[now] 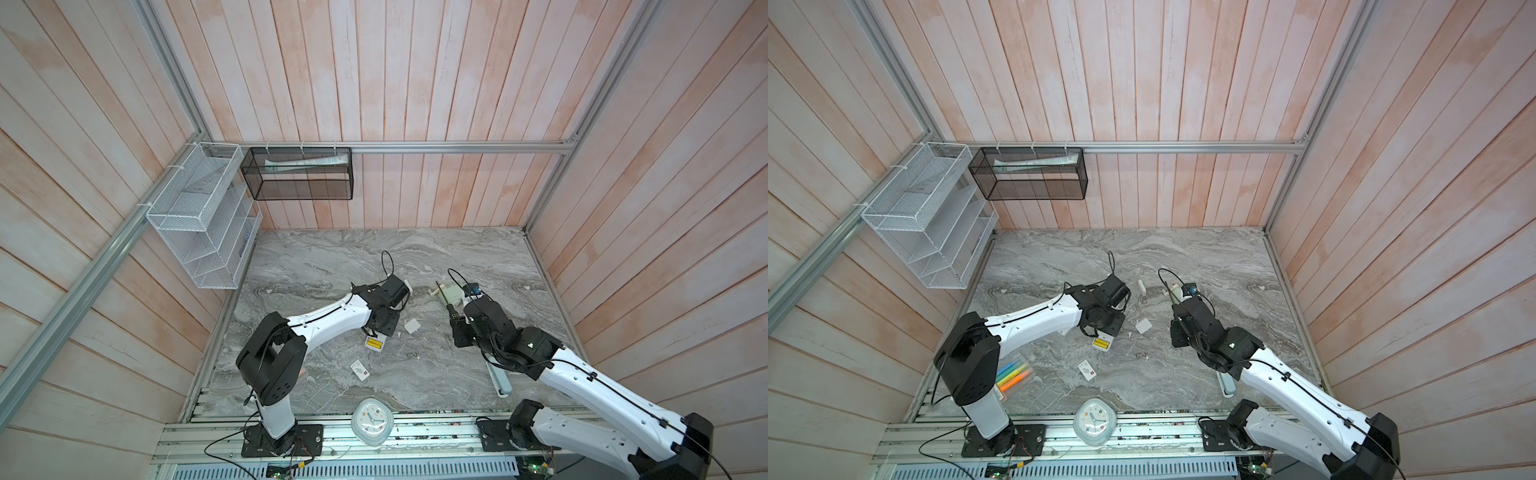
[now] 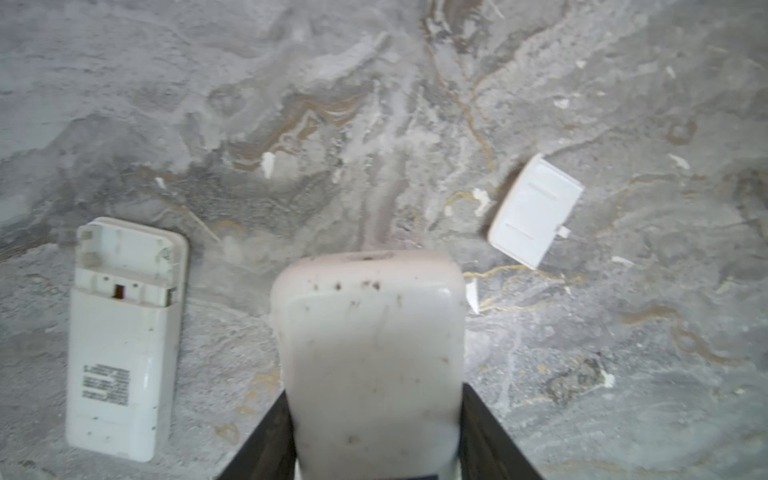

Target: Unload the batteries from the remote control

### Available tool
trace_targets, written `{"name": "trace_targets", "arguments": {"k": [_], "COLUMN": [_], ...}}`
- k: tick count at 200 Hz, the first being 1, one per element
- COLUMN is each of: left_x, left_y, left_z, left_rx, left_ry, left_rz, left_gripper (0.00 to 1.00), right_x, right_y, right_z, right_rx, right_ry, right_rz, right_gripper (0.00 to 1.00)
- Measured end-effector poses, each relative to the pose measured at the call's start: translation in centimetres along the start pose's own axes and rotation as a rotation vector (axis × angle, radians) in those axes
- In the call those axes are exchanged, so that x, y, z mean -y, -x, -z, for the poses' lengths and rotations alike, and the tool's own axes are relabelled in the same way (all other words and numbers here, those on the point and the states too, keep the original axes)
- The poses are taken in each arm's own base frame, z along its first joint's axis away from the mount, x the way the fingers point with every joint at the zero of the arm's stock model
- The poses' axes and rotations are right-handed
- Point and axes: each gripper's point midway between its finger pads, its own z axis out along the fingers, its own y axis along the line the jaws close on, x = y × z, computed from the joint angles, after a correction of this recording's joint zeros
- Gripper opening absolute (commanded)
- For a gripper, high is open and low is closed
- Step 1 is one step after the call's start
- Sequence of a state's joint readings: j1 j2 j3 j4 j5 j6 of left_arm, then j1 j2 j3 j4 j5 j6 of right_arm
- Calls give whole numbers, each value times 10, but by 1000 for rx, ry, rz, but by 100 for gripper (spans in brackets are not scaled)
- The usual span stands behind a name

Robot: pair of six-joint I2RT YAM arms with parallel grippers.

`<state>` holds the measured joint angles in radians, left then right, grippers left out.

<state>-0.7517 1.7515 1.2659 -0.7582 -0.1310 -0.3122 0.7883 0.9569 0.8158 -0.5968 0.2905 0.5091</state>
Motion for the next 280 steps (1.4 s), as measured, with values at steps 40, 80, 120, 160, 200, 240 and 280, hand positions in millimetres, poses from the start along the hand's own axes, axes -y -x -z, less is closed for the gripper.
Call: {"name": "trace_targets", "arguments": {"k": [40,80,120,160,200,240,280], "left_x": [-45,-51,-58,-58,-55,-54,-55], "left_y": [-13,-15,-17,-18,-20,-18,-12], "left_z": [-16,-24,-42,-51,-57,-58,-60], "left_rx": [-45,-52,-77,-91,-102,-106,-101], "left_ry": [27,14,13,-2,-20,-33,-47], "left_rz": [79,74,81,76,62,65,75], "left_gripper": [48,48,48,48,58,69,73], "right_x": [-6,-12,-15,-18,-22,-33,-60], "right_y": [-2,-8,-11,-10,-12,-11,-16], "right_z": [-5,-13,-16,-16,-15,-14,-5], "right_rx": [-14,-50,-68,-64,-71,-63,-68], "right_ry": [20,40,53,69,98,155,240], "right_rz": [21,59,83,99,146,222,376], "right_gripper": [0,0,0,0,0,0,0]}}
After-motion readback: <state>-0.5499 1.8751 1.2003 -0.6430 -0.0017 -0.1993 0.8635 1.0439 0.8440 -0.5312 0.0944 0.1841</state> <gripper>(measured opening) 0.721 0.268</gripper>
